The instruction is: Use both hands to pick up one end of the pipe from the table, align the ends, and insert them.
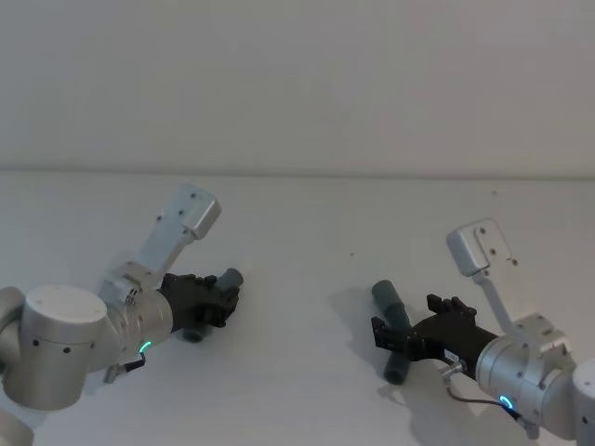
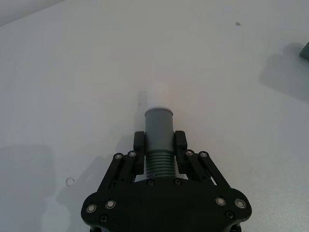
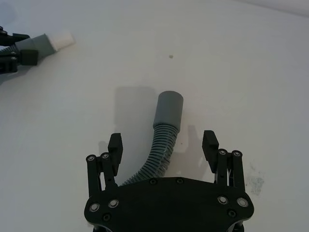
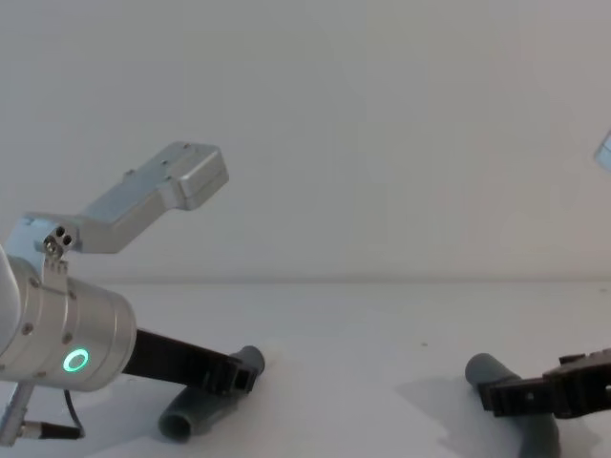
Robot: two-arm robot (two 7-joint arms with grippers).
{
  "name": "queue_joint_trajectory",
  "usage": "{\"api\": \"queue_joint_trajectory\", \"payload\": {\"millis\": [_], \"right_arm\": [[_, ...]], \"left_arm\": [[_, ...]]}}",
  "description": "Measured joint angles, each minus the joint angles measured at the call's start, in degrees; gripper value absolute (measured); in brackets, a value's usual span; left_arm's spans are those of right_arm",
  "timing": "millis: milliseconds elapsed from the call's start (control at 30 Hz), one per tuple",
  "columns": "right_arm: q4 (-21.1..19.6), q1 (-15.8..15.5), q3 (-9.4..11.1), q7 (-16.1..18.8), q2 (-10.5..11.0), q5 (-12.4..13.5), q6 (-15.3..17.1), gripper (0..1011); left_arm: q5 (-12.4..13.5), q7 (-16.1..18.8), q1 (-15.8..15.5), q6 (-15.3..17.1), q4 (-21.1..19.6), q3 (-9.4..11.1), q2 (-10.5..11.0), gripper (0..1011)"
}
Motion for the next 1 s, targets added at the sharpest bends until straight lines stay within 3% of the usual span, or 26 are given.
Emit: {"api": "queue_joint_trajectory", "payload": {"millis": [1000], "right_arm": [[-0.38, -0.23, 0.63, -1.90, -3.97, -0.50, 6.15, 1000]], "left_arm": [[0.00, 0.00, 0.00, 0.00, 0.00, 0.00, 0.00, 348]]}}
